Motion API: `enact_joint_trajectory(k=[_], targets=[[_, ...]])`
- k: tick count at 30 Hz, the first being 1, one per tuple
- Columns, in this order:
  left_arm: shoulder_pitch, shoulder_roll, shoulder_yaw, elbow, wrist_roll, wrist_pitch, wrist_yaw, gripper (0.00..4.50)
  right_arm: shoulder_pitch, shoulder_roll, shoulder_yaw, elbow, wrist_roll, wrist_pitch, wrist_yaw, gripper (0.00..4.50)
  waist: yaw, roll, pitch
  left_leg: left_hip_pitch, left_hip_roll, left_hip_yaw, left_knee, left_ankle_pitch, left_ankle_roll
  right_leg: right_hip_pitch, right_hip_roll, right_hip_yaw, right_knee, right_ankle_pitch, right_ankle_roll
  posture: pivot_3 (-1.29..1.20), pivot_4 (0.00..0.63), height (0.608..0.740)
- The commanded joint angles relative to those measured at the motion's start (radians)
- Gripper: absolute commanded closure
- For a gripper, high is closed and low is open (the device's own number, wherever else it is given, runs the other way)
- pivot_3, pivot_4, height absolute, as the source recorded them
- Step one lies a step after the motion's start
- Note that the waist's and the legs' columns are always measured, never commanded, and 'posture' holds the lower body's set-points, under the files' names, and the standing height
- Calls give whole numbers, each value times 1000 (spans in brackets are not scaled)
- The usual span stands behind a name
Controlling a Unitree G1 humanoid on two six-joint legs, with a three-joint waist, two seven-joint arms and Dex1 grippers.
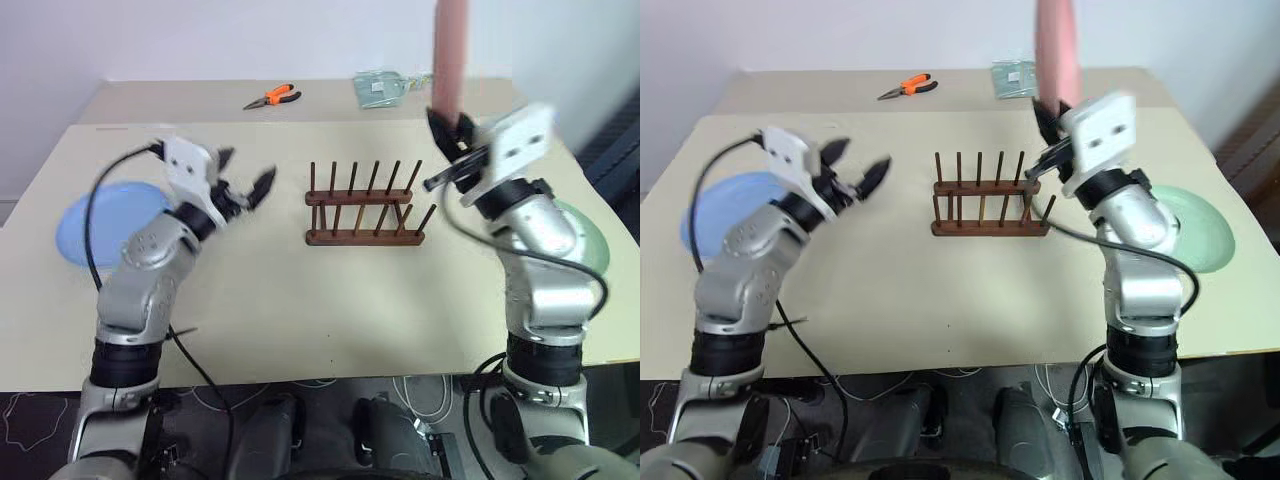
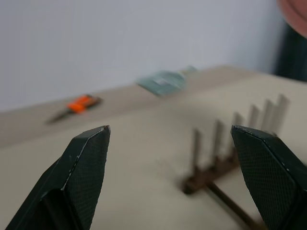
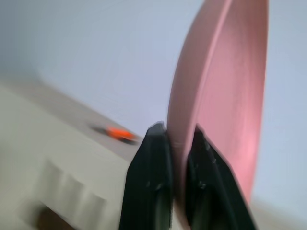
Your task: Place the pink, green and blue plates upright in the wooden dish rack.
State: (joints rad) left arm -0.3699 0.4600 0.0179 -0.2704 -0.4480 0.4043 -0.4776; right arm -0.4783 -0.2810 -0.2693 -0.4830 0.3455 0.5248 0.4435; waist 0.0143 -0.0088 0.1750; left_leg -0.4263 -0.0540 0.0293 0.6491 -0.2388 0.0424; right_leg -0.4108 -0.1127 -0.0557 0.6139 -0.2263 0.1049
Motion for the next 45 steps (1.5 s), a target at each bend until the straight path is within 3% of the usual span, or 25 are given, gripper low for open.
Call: enact_joint_trajectory(k=[1, 6, 18, 21, 26, 32, 36, 39, 45], targets=[[45, 19, -65, -111, -34, -25, -137, 374, 63, 24, -79, -98, 236, 165, -35, 4500, -3, 1, 0, 0, -1, 0, 0, -3, 5, -1, -1, 0, 0, -1, -2, 0, 150, 740], [113, 30, -141, -167, -32, 5, -220, 374, 109, -3, -72, -115, 327, 229, -68, 4500, -11, 8, 2, -1, -1, 1, -1, -4, 7, -3, -2, 2, 0, -1, -4, 0, 150, 740], [139, 21, -170, -171, 10, 12, -240, 374, 115, -103, -68, 56, 359, 224, -30, 4500, -4, 8, 2, -1, -1, 1, -1, -2, 10, -3, -1, 2, 1, -2, -4, 0, 150, 740], [143, 18, -172, -170, 20, 9, -239, 313, 108, -127, -50, 98, 325, 193, -21, 3411, -3, 8, 2, -1, -1, 1, -1, -2, 10, -3, -1, 2, 1, -2, -4, 0, 150, 740], [150, 12, -174, -168, 32, 7, -237, 313, 110, -194, 17, 117, 180, 50, 6, 905, -3, 8, 2, -1, -1, 1, -1, -2, 10, -3, -1, 1, 1, -2, -4, 0, 150, 740], [171, -14, -155, -151, 27, 6, -219, 313, 180, -304, -63, 73, 170, -51, 106, 905, 3, 8, 2, -1, -1, 1, 0, -2, 11, -2, -1, 1, 0, -2, -4, 0, 150, 740], [182, -19, -145, -143, 21, 7, -220, 313, 298, -413, -194, 66, 231, -22, 205, 905, 5, 8, 2, -1, -1, 1, 2, -3, 13, -1, -1, 1, -1, -2, -4, 0, 150, 740], [182, -17, -148, -131, 23, 7, -228, 313, 415, -483, -215, 90, 180, -42, 259, 905, 1, 7, 2, -1, -1, 1, 2, -4, 14, 0, -2, 1, -1, -2, -4, 0, 150, 740], [140, -28, -166, -82, 36, -3, -248, 313, 494, -584, 18, 368, -244, -205, 114, 905, -3, 8, 2, 0, -1, 1, 3, -4, 13, 0, -2, 1, -1, -3, -5, 0, 150, 740]])
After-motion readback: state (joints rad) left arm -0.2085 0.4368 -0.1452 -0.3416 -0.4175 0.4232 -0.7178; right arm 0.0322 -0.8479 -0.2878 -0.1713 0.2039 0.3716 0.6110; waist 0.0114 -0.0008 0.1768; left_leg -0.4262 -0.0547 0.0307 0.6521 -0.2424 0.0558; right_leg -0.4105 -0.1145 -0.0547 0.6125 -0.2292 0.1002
